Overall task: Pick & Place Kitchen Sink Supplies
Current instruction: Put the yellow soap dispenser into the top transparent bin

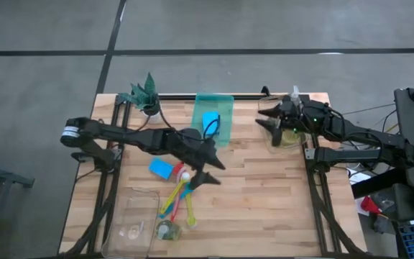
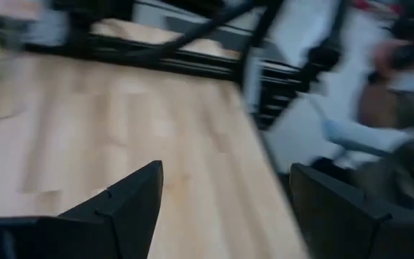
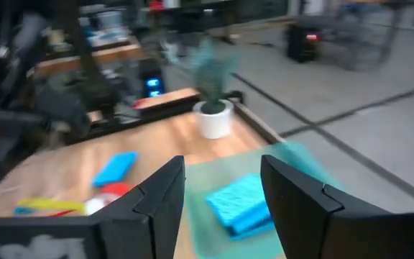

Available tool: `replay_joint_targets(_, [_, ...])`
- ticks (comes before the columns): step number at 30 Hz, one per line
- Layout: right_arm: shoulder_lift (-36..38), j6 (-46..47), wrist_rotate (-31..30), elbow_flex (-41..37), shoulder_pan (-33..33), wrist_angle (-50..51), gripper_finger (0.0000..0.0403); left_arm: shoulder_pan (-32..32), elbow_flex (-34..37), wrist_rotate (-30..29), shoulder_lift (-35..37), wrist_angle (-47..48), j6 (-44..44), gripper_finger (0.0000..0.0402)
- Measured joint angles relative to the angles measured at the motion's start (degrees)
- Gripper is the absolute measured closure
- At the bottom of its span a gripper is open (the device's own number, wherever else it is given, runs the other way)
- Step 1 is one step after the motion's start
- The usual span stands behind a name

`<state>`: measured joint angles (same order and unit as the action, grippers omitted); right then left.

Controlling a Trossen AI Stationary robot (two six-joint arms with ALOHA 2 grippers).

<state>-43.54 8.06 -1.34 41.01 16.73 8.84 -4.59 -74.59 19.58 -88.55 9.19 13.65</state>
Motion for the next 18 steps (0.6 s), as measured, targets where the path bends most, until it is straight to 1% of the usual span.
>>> replay_joint_targets(4, [-0.98, -1.03, 6.34, -0.04, -0.48, -0.96, 0.0231, -1.76, -0.02, 9.16, 4.47, 5.42, -4.29, 0.0107])
replay_joint_targets(7, [-1.82, -2.18, 7.80, -0.17, -1.89, -0.96, 0.0235, -4.09, -0.02, 11.40, 7.90, 11.77, -6.75, 0.0107])
replay_joint_targets(13, [-3.18, -2.24, 7.85, -0.20, -4.53, -1.60, 0.0239, -9.63, -0.02, 10.88, 14.54, 18.38, -7.81, 0.0107])
replay_joint_targets(15, [-3.23, -2.22, 7.82, -0.20, -5.39, -1.69, 0.0238, -12.01, -0.02, 8.22, 16.57, 20.78, -7.78, 0.0107])
replay_joint_targets(18, [-3.18, -1.72, 7.84, -0.20, -6.94, -2.52, 0.0234, -16.13, -0.02, 1.30, 19.11, 24.07, -7.24, 0.0107])
